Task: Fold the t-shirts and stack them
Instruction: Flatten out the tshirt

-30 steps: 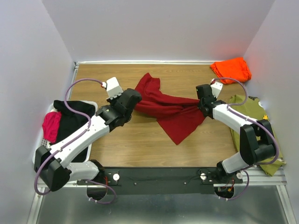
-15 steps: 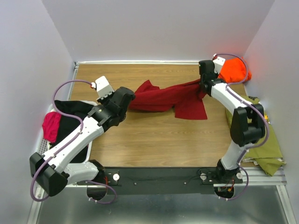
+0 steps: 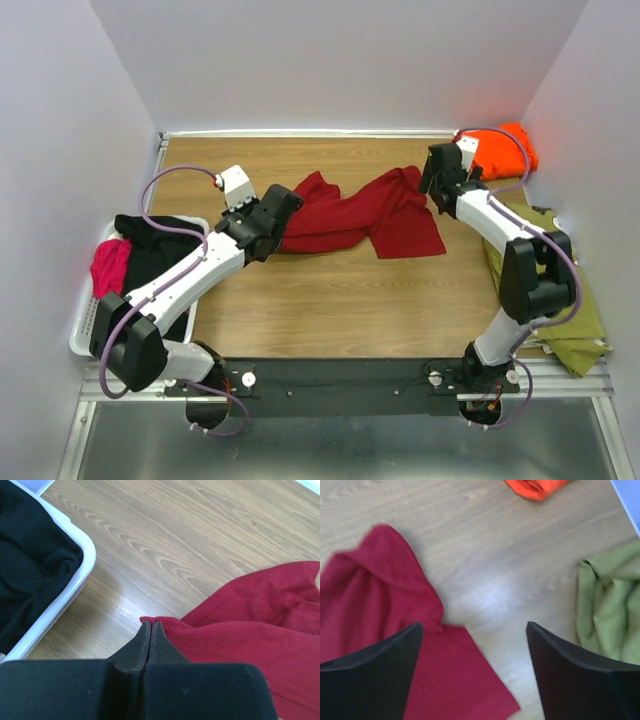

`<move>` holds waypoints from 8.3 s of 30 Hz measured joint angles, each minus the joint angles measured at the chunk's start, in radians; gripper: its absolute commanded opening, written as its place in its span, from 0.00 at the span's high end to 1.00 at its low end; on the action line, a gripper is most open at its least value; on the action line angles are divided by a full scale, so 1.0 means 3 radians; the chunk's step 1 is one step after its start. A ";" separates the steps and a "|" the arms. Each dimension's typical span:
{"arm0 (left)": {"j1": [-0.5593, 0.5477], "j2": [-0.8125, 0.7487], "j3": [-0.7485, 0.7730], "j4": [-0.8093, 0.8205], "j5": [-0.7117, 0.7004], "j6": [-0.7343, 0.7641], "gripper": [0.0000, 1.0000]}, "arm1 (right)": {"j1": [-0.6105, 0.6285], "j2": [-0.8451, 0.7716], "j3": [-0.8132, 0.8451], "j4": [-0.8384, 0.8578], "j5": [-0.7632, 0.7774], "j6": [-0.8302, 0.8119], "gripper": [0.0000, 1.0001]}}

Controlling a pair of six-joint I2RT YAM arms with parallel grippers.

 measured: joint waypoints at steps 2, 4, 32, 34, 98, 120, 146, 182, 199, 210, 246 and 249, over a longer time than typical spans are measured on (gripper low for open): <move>0.0019 0.0052 -0.0013 0.0023 0.0000 -0.0001 1.00 | 0.0000 -0.0156 -0.0216 0.0009 -0.0006 0.0093 0.37; 0.0031 0.0080 -0.0027 0.0046 0.0000 -0.0001 1.00 | 0.0000 -0.0300 -0.0492 -0.0009 -0.0004 0.0221 0.51; 0.0139 0.0092 -0.0168 0.0179 0.0071 0.0041 1.00 | -0.0028 -0.0259 -0.1250 -0.0102 -0.0322 0.0743 0.67; 0.0142 0.0092 -0.0168 0.0179 0.0074 0.0041 1.00 | -0.0028 -0.0257 -0.1251 -0.0071 -0.0380 0.0760 0.92; 0.0150 -0.1073 0.1562 0.1048 0.0429 0.2069 1.00 | -0.0031 -0.2396 0.1649 -0.0855 -0.0243 -0.0539 0.99; 0.0170 0.0177 0.1960 0.2255 0.0403 0.2579 1.00 | -0.0032 -0.1122 0.2054 -0.0589 -0.0446 -0.0750 0.99; 0.0390 -0.0886 0.2078 0.2340 0.0571 0.3146 1.00 | -0.0031 -0.2372 0.2380 -0.0432 -0.0551 -0.1236 0.99; 0.0749 0.2656 0.1700 0.1995 0.0181 0.1415 1.00 | -0.0127 0.0535 0.0470 0.1348 -0.0427 -0.1055 0.99; 0.1382 0.3374 0.3132 0.2094 0.0247 0.1508 0.31 | -0.0163 0.2032 0.2013 0.1656 -0.0537 -0.0832 0.67; 0.1414 0.3480 0.3282 0.2365 0.0287 0.1724 0.02 | -0.0200 0.2174 0.2505 0.1541 -0.0552 -0.0974 0.09; 0.0997 0.1968 0.0476 0.1443 0.1525 0.1029 0.02 | 0.0715 -0.0249 -0.1241 0.0151 -0.0880 0.0537 0.16; 0.0960 0.1946 0.0365 0.1531 0.1568 0.0996 0.02 | 0.0718 -0.0242 -0.1249 0.0154 -0.0793 0.0590 0.16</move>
